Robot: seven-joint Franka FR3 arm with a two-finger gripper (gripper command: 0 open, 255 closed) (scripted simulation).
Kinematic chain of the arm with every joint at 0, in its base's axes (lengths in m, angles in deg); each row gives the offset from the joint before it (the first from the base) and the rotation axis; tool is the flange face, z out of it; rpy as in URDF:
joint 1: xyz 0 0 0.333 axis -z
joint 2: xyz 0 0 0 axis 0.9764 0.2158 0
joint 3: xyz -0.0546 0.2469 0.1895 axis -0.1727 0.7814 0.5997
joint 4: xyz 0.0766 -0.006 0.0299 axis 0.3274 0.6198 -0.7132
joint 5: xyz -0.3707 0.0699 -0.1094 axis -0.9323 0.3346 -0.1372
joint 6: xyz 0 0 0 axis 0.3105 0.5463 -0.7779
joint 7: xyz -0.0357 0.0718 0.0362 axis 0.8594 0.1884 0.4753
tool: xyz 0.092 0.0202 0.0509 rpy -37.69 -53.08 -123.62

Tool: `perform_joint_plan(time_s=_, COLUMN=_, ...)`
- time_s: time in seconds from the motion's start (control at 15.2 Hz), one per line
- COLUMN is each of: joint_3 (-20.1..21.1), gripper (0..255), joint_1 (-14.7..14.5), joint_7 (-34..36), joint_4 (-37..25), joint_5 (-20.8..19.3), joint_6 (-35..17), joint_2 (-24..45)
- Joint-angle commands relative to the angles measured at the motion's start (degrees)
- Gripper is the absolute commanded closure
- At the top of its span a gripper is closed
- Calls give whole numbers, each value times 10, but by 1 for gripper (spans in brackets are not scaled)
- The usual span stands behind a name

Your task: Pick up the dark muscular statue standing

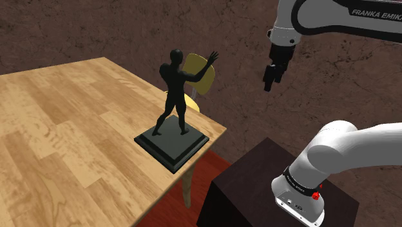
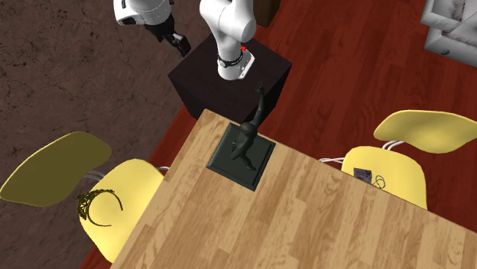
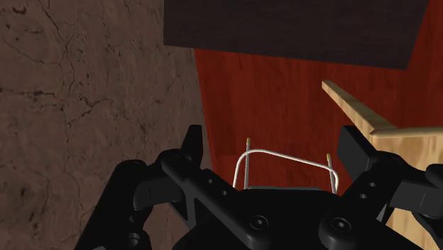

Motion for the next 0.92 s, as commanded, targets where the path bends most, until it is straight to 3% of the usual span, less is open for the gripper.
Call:
perform_joint_plan(time_s=0.0, joint_3=0, gripper=0, joint_1=0, joint_7=0, joint_4=0, joint_5=0, joint_6=0, joint_2=0)
perform_joint_plan(time_s=0.86, joint_3=141, gripper=0, joint_1=-36, joint_7=170, joint_4=-134, joint_5=113, joint_6=-6, joint_2=85)
